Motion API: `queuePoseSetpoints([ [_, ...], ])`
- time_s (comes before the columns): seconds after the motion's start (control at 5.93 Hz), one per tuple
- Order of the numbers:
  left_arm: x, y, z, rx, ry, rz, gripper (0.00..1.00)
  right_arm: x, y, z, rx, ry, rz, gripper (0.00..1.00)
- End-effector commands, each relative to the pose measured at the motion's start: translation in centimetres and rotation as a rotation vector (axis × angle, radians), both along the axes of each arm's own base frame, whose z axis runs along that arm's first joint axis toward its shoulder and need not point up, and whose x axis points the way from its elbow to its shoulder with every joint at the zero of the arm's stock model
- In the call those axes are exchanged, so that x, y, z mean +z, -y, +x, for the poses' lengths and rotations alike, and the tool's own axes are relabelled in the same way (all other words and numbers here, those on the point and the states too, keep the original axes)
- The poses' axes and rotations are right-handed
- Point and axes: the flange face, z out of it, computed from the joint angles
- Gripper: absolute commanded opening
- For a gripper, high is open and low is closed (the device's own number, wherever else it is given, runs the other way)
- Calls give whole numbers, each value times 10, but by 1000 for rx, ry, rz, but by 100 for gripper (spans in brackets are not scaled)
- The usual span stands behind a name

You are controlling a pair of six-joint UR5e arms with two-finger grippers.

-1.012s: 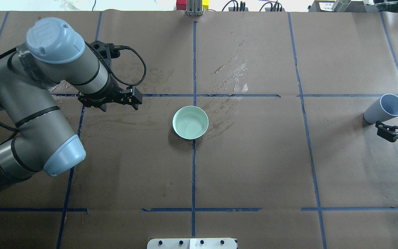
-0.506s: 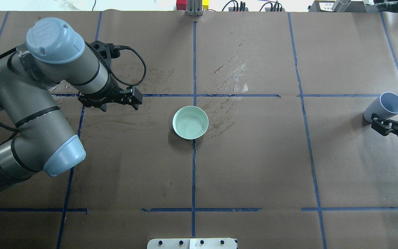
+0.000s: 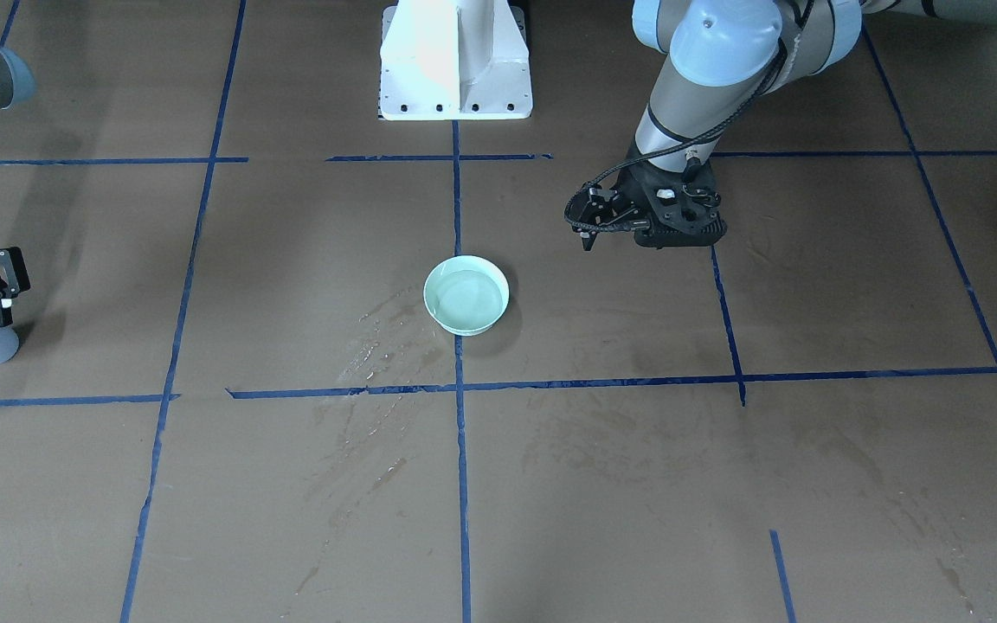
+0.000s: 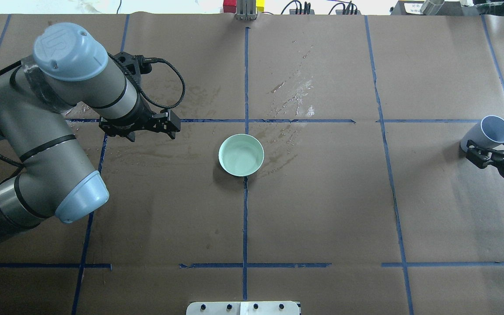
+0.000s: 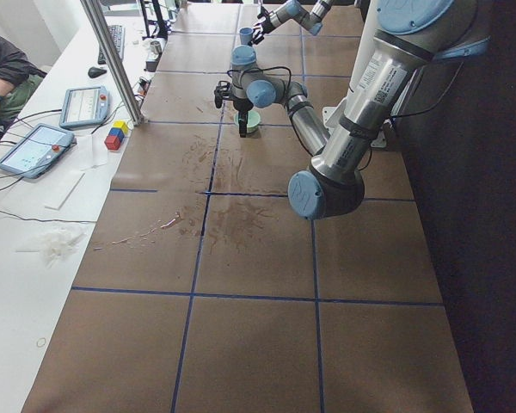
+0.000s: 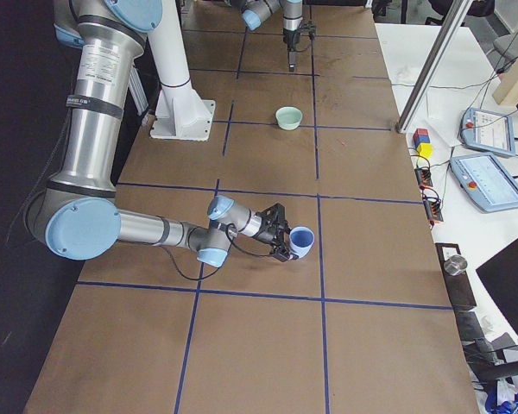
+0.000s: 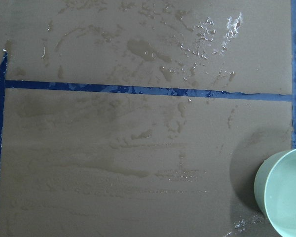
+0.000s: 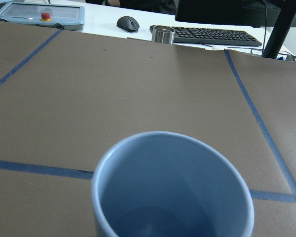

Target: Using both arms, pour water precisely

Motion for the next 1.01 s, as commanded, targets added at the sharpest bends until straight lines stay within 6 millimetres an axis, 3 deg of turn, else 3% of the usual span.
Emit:
queuePoseSetpoints([
  [0.0, 1, 0, 1, -5, 2, -9, 100, -3, 4, -7, 7, 2, 11, 100],
  [0.84, 4, 1, 2, -3, 6, -11, 100, 9, 14, -19, 26, -24, 15, 100],
])
